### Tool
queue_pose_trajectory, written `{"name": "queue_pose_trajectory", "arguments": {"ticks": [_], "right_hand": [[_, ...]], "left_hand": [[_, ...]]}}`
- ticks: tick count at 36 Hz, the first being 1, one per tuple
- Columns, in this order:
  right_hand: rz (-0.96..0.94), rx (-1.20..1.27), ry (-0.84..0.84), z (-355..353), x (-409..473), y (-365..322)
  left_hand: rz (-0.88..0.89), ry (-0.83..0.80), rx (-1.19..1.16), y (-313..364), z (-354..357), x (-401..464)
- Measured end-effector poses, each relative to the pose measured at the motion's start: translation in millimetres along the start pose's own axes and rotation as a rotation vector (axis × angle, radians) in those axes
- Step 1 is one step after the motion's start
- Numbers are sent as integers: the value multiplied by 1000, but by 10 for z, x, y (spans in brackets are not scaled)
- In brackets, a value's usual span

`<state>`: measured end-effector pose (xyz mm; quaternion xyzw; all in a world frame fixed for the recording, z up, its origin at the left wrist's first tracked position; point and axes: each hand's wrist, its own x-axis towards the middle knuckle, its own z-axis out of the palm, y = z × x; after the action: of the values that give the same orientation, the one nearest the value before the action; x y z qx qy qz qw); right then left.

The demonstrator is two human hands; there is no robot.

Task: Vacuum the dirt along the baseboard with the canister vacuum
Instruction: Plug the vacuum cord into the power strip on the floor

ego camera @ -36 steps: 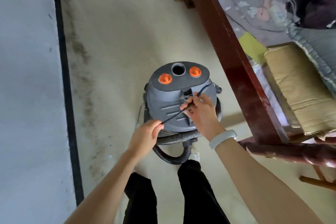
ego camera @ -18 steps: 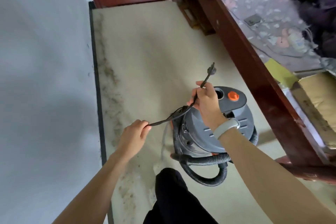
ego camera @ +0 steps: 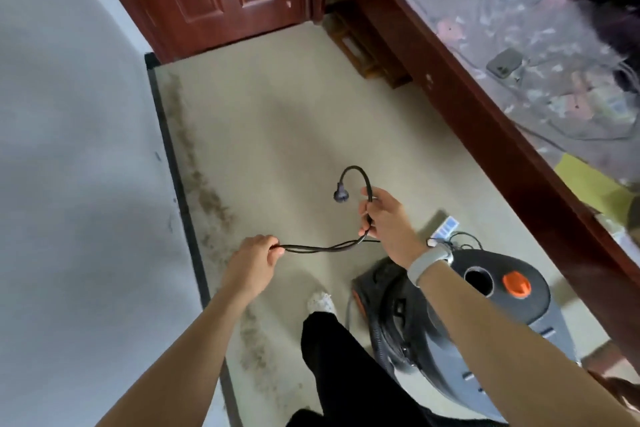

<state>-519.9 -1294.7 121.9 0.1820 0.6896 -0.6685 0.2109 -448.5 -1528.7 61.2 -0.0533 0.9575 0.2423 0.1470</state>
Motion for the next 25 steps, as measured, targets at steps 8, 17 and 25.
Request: {"name": "queue_pose_trajectory", "arguments": {"ticks": [8, 17, 25], "right_hand": [[-28, 74, 66, 152, 778, -803], [-73, 70, 141, 357, 1668, -1321], [23, -16, 324, 680, 2429, -1466]], "left_hand": [[85, -159, 19, 55, -496, 1197], [30, -308, -95, 217, -1039, 2837], [-232, -682, -637, 777, -1480, 4207]]}}
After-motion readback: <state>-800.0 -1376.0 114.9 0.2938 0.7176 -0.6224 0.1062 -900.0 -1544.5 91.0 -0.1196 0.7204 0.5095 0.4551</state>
